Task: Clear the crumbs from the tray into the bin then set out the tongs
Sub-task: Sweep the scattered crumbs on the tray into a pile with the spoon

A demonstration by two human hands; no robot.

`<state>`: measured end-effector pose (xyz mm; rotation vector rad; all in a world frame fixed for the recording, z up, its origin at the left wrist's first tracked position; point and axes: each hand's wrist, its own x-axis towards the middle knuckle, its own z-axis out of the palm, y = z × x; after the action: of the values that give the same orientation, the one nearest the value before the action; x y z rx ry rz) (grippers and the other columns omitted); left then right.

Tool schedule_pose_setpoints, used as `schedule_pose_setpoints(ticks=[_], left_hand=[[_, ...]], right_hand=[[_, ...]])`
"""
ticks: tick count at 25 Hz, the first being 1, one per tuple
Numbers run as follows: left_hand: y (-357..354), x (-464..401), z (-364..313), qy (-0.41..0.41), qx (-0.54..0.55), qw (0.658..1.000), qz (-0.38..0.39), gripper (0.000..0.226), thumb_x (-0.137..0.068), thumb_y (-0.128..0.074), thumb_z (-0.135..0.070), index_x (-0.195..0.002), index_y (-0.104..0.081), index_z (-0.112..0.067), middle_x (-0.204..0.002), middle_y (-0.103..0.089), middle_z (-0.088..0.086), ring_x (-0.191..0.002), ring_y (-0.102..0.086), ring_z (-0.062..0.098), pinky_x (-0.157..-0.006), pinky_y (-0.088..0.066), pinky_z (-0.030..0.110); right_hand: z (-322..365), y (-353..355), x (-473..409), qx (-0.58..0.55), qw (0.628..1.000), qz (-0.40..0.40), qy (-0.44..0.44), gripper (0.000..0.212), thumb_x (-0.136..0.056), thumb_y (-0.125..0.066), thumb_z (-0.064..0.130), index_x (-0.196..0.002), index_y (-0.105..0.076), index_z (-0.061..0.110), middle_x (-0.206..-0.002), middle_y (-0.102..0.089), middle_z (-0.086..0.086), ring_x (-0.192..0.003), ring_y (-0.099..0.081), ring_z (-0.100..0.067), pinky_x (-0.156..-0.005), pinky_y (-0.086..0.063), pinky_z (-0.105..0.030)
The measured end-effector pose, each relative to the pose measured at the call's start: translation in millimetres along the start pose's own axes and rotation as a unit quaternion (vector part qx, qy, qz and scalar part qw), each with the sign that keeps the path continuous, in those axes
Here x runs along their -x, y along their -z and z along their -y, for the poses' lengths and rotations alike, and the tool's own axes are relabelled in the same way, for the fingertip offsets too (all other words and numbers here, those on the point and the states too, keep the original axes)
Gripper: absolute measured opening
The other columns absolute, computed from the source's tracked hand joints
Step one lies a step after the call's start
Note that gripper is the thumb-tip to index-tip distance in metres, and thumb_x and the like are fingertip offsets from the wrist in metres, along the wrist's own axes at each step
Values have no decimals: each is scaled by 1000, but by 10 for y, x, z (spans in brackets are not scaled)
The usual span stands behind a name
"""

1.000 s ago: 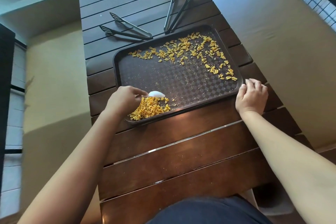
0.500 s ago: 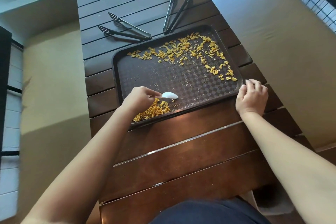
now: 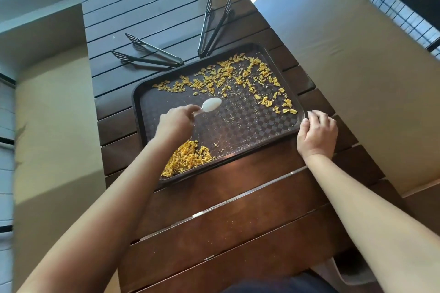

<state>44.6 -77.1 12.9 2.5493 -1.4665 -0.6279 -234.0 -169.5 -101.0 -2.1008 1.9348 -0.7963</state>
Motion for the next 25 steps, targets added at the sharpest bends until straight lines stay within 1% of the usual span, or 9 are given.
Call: schedule_pose_setpoints(ticks=[2, 4, 7, 10, 13, 16, 21, 23, 25], left_hand=[[-120, -158, -219, 7, 47, 999, 24, 51, -91, -39, 5, -131, -51, -24, -118, -61, 8, -87, -61, 24, -69, -54, 36], [-222, -297, -425, -1, 51, 998, 41, 54, -88, -36, 9, -133, -47, -21, -122, -57, 11, -92, -60, 25, -74, -55, 39], [-302, -491, -637, -7, 26, 999, 20, 59, -86, -30, 12, -137, -41, -17, -125, -50, 14, -101, -56, 28, -85, -52, 43], [-344, -717, -739, -8, -5, 1000, -9, 57, -87, -30, 10, -137, -42, -13, -128, -45, 13, -103, -55, 30, -85, -51, 42], [-416, -807, -793, -13, -10, 1000, 13, 51, -90, -34, 5, -135, -46, -15, -126, -48, 12, -96, -59, 28, -79, -53, 40], [-503, -659, -865, -29, 44, 997, 55, 51, -91, -33, 2, -136, -47, -19, -125, -49, 9, -85, -59, 24, -69, -53, 38], [-630, -309, -900, -39, 117, 981, 151, 50, -90, -38, 1, -132, -52, -24, -113, -59, 10, -58, -54, 17, -51, -50, 32], [-598, -351, -924, -24, 171, 978, 118, 46, -93, -39, -1, -133, -51, -21, -119, -59, 10, -55, -50, 12, -46, -45, 26], [-562, -481, -933, 0, 189, 980, 56, 48, -92, -37, -1, -136, -48, -19, -128, -54, 11, -65, -56, 15, -52, -48, 28]], right_hand=[[-7, -8, -1, 0, 1000, -8, 3, 47, -88, -34, 29, -104, -67, -1, -111, -63, -18, -95, -55, -41, -86, -44, -45], [-13, -15, -3, 1, 1000, -8, 6, 47, -88, -34, 29, -104, -67, -1, -110, -64, -18, -95, -56, -40, -85, -45, -44], [-20, -26, -5, 3, 1000, -10, 8, 46, -88, -35, 28, -103, -68, 0, -108, -65, -18, -95, -57, -39, -85, -45, -44], [-26, -29, -16, 3, 1000, -4, 2, 47, -87, -34, 29, -104, -68, 1, -110, -64, -16, -98, -56, -39, -87, -44, -44], [-24, -36, -28, 7, 1000, -2, 0, 46, -87, -34, 29, -104, -68, 3, -110, -64, -14, -99, -56, -38, -88, -43, -44], [-30, -38, -33, 9, 1000, 1, 2, 45, -87, -34, 29, -104, -67, 3, -110, -64, -14, -99, -55, -38, -88, -43, -44], [-30, -38, -27, 11, 1000, -1, 3, 45, -87, -35, 29, -104, -67, 3, -110, -64, -14, -98, -56, -38, -87, -44, -44], [-26, -34, -29, 10, 1000, 0, 3, 45, -87, -34, 29, -104, -67, 3, -110, -64, -14, -98, -56, -38, -87, -44, -44], [-30, -29, -25, 7, 1000, -1, 3, 46, -87, -34, 29, -105, -67, 3, -110, -64, -14, -99, -56, -38, -88, -43, -43]])
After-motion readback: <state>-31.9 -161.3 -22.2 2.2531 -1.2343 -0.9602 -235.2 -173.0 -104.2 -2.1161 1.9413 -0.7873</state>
